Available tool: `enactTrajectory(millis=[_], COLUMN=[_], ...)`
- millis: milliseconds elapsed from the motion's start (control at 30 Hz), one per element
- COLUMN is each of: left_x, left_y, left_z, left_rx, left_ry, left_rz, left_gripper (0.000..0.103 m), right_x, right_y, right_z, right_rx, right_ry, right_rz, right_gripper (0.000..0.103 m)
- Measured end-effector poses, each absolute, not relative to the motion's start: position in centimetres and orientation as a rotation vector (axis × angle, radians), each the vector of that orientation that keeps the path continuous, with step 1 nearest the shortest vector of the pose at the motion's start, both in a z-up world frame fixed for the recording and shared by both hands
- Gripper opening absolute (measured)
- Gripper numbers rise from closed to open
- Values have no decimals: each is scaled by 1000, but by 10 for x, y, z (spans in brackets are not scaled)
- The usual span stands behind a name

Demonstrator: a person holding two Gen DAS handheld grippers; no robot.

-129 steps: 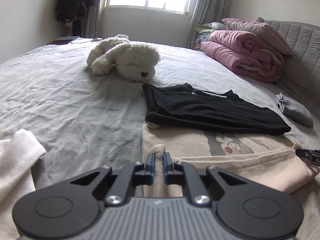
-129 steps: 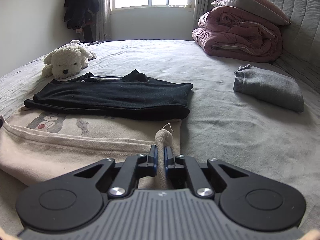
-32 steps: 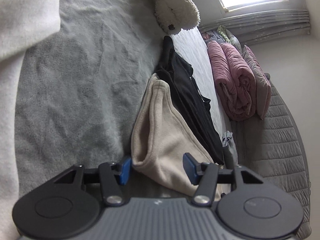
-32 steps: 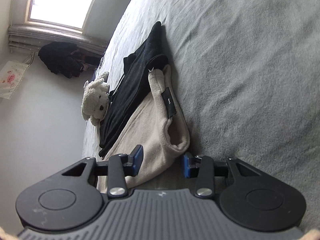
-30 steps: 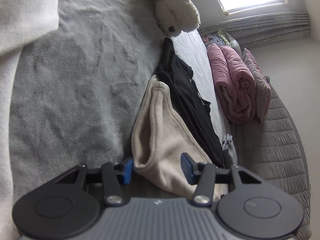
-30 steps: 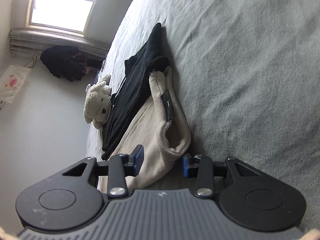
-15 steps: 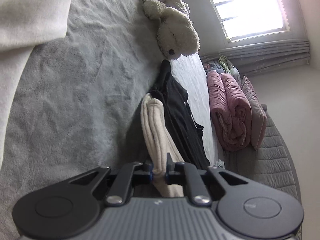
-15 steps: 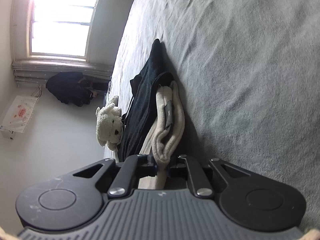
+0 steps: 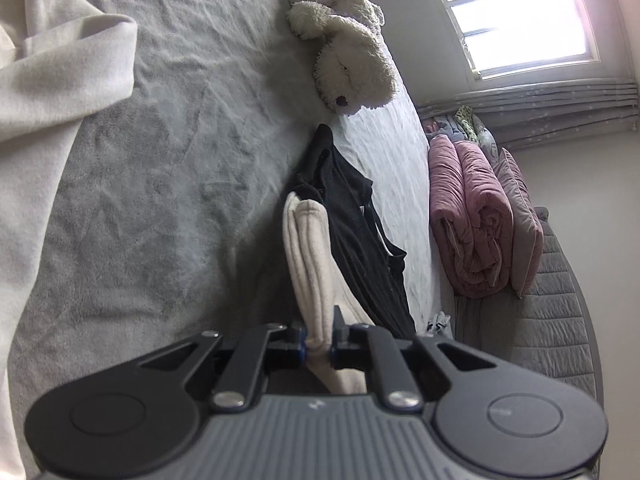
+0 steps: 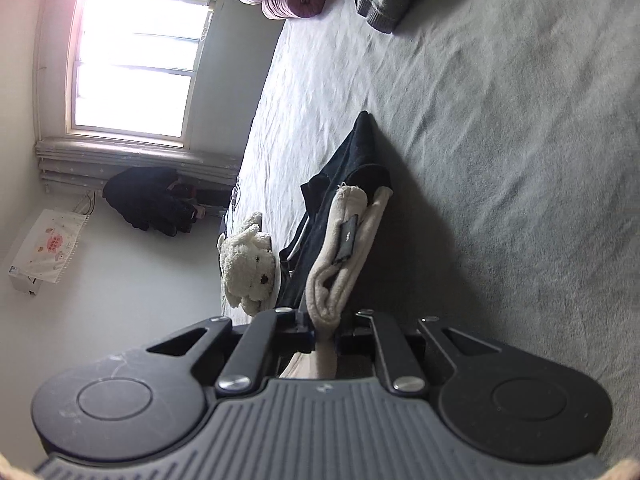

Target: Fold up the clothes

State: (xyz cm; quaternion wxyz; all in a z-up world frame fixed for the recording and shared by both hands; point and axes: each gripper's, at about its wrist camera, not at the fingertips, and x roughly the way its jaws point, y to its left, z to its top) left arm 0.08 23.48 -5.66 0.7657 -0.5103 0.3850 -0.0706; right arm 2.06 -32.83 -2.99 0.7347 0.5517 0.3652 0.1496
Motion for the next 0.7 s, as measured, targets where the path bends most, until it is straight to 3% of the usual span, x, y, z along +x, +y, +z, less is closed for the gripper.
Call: enactTrajectory(millis=[700], left_x=[-138], left_y=[227], left_z=[-60], left_rx=[-1212], left_ry=[981], left_rz=[-164], left_gripper=[10], right_x=[-96], right_y=[-355], right_z=[-30], right_rx=[1260], right_ry=[911], right_rz=[318], right_gripper=[12])
